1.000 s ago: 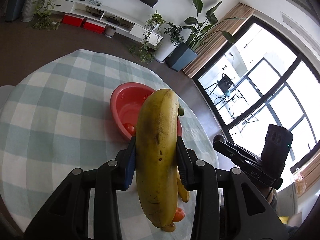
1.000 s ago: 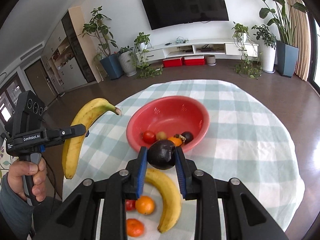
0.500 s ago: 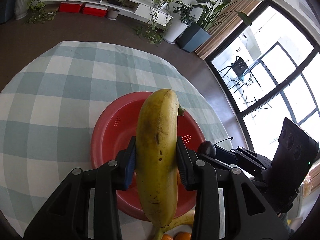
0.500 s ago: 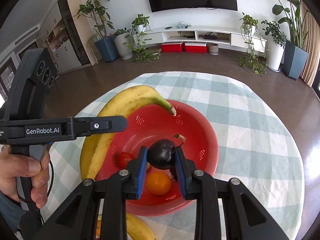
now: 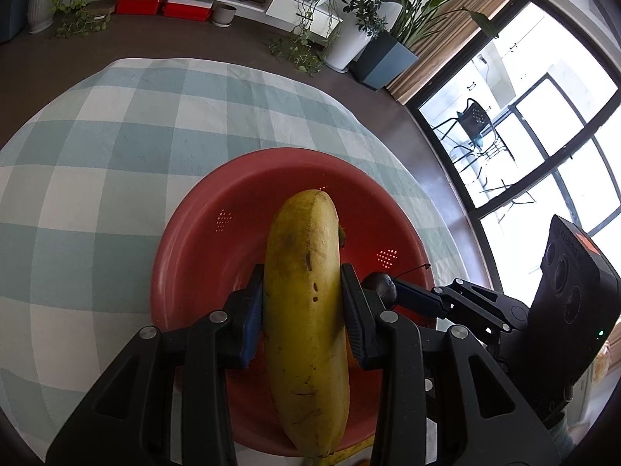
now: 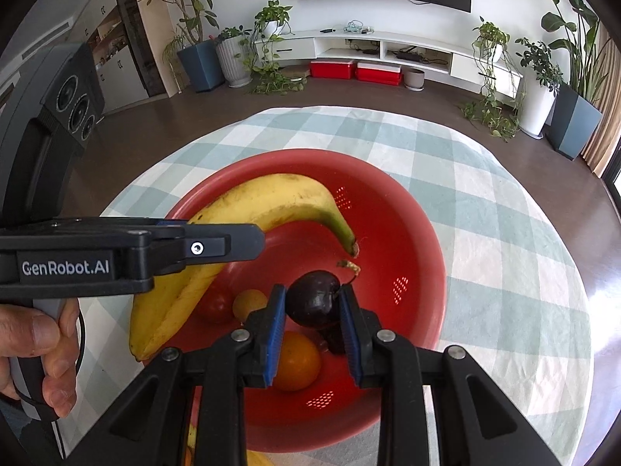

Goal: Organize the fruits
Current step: 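Carry banana in left tool and plum in right tool into the red bowl, release, then withdraw both open tools from the bowl toward the remaining fruit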

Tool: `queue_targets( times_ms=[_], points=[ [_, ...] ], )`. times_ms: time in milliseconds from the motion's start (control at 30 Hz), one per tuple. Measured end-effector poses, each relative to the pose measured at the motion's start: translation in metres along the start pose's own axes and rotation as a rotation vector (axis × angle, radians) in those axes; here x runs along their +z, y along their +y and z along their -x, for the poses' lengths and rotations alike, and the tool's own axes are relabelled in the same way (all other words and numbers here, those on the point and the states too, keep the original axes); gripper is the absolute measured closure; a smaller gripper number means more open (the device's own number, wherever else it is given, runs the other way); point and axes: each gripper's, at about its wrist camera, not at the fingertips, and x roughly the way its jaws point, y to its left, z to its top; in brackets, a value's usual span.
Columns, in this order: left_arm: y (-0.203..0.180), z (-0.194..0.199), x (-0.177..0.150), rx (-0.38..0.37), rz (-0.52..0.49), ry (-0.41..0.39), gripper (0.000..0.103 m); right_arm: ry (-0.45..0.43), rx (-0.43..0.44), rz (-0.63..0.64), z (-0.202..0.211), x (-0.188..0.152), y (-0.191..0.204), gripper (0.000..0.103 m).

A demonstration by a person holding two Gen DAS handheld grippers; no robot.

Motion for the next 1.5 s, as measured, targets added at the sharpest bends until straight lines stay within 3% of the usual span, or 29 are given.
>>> queue_targets(
  times_ms=[400, 467, 600, 767, 833, 933, 1000, 1067, 1333, 1500],
  points=[
    [0.002, 0.003, 0.003, 0.015, 0.014, -0.004, 0.067, 0.008, -0.003, -0.004, -0.006, -0.005, -0.001, 0.072],
    [0.005, 0.007, 0.002, 0.005, 0.026, -0.016, 0.065, 0.003, -0.006, -0.009, -0.005, -0.004, -0.003, 0.064],
    [-0.002, 0.024, 0.002, -0.023, 0.021, -0.049, 0.063, -0.006, -0.006, -0.018, 0.002, -0.005, -0.003, 0.060],
    [-0.023, 0.055, -0.004, -0.048, -0.020, -0.094, 0.050, -0.048, -0.004, -0.021, 0.026, -0.012, -0.001, 0.056],
    [-0.031, 0.071, -0.011, -0.050, -0.037, -0.120, 0.041, -0.077, -0.001, -0.027, 0.043, -0.020, 0.000, 0.047],
    [-0.042, 0.097, -0.027, -0.062, -0.060, -0.160, 0.026, -0.137, 0.017, -0.061, 0.074, -0.036, -0.001, 0.037],
    [-0.045, 0.114, -0.043, -0.076, -0.059, -0.183, 0.007, -0.178, 0.043, -0.098, 0.094, -0.052, -0.002, 0.028],
    [-0.048, 0.128, -0.062, -0.072, -0.065, -0.199, 0.002, -0.209, 0.075, -0.137, 0.111, -0.070, -0.003, 0.022],
    [-0.043, 0.158, -0.157, -0.037, -0.071, -0.214, 0.001, -0.224, 0.118, -0.246, 0.136, -0.149, 0.009, 0.020],
    [-0.043, 0.161, -0.210, -0.031, -0.048, -0.213, 0.000, -0.236, 0.133, -0.270, 0.138, -0.179, 0.022, 0.020]
  ],
)
